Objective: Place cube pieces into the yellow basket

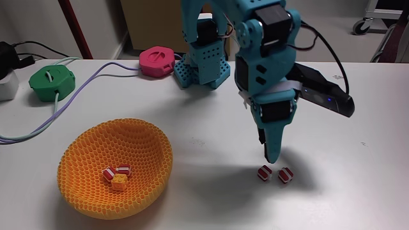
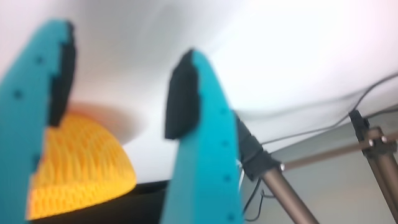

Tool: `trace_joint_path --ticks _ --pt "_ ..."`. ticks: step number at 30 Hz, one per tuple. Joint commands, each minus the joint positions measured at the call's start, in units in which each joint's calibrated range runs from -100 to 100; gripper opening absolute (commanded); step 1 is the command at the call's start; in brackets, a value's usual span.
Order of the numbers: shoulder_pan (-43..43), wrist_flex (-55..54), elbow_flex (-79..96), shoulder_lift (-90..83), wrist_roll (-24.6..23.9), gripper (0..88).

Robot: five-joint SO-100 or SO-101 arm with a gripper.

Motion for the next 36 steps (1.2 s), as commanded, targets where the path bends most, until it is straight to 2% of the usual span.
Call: trace_joint_path --ticks 1,22,25,28,33,36 --pt "-0.3 -1.7 -2.22 1.68 -0.63 21.0" --pt "0.91 -11.09 -6.07 14.56 1.22 18.2" --pt "1.38 -11.44 -7.42 16.83 2.3 11.1" --pt "1.84 -12.04 -8.1 18.07 3.71 0.0" --pt "3.61 -10.13 -8.67 17.21 3.86 0.0" --pt "6.22 -4.22 -12.81 11.72 3.96 0.0"
